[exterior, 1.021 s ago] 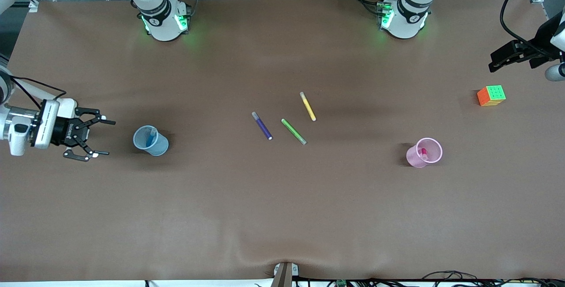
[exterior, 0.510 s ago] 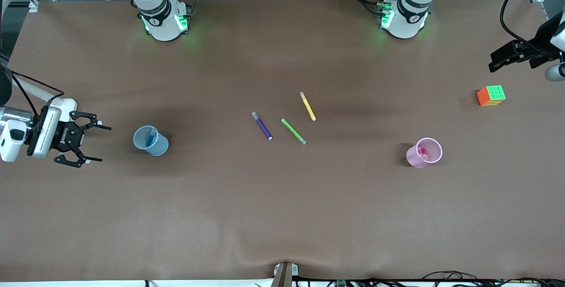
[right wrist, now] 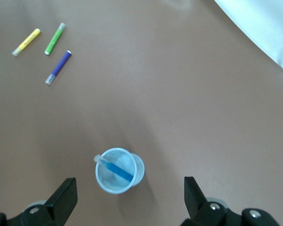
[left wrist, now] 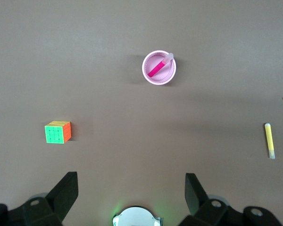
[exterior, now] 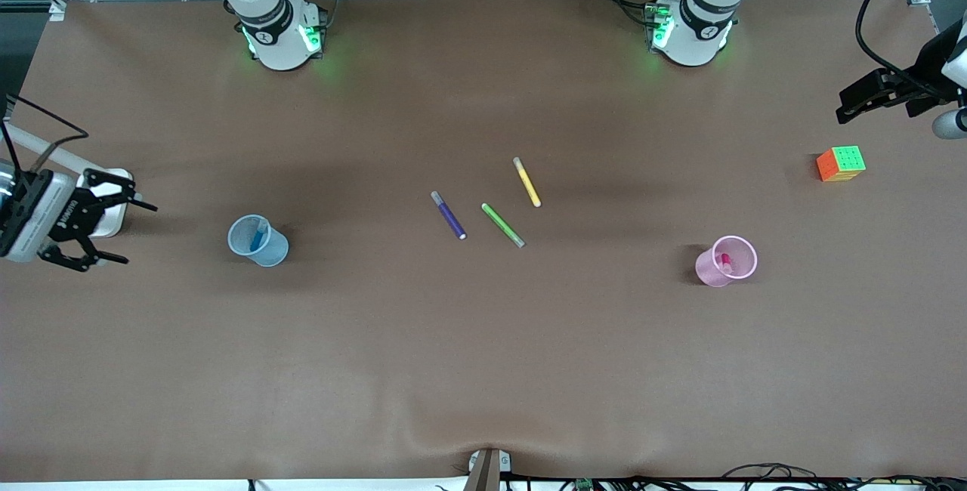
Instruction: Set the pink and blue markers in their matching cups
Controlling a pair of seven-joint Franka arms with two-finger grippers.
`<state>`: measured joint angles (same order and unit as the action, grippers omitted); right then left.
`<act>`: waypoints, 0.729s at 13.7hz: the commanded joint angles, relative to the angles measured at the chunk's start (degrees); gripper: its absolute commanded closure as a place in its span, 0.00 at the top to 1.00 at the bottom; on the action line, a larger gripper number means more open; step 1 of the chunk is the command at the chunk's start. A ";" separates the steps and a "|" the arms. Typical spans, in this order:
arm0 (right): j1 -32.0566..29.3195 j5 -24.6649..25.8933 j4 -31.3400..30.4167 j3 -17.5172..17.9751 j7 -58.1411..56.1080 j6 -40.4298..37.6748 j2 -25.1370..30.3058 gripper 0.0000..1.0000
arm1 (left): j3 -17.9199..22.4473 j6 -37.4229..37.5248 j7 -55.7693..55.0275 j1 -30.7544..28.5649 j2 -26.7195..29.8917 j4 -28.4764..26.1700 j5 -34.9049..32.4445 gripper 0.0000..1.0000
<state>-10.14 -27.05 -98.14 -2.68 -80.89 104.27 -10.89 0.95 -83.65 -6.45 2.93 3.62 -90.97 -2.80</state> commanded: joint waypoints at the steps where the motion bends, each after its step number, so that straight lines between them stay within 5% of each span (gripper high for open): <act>1: 4.41 4.45 -1.00 -1.88 8.70 -0.12 3.32 1.00 | -0.15 -0.29 0.65 -0.29 0.51 -0.43 0.60 1.00; 5: 7.41 14.37 -0.92 -2.16 29.24 -0.47 7.36 1.00 | -0.33 -0.20 0.12 -0.20 1.04 -0.96 0.87 1.00; 10: 7.33 20.80 -0.39 -1.98 52.36 -4.06 10.97 1.00 | -0.33 0.59 0.91 -0.29 0.95 -0.17 0.87 1.00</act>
<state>-3.47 -9.04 -98.10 -4.10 -36.78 101.89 -2.14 0.70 -83.55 -6.45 2.96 3.63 -91.03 -2.80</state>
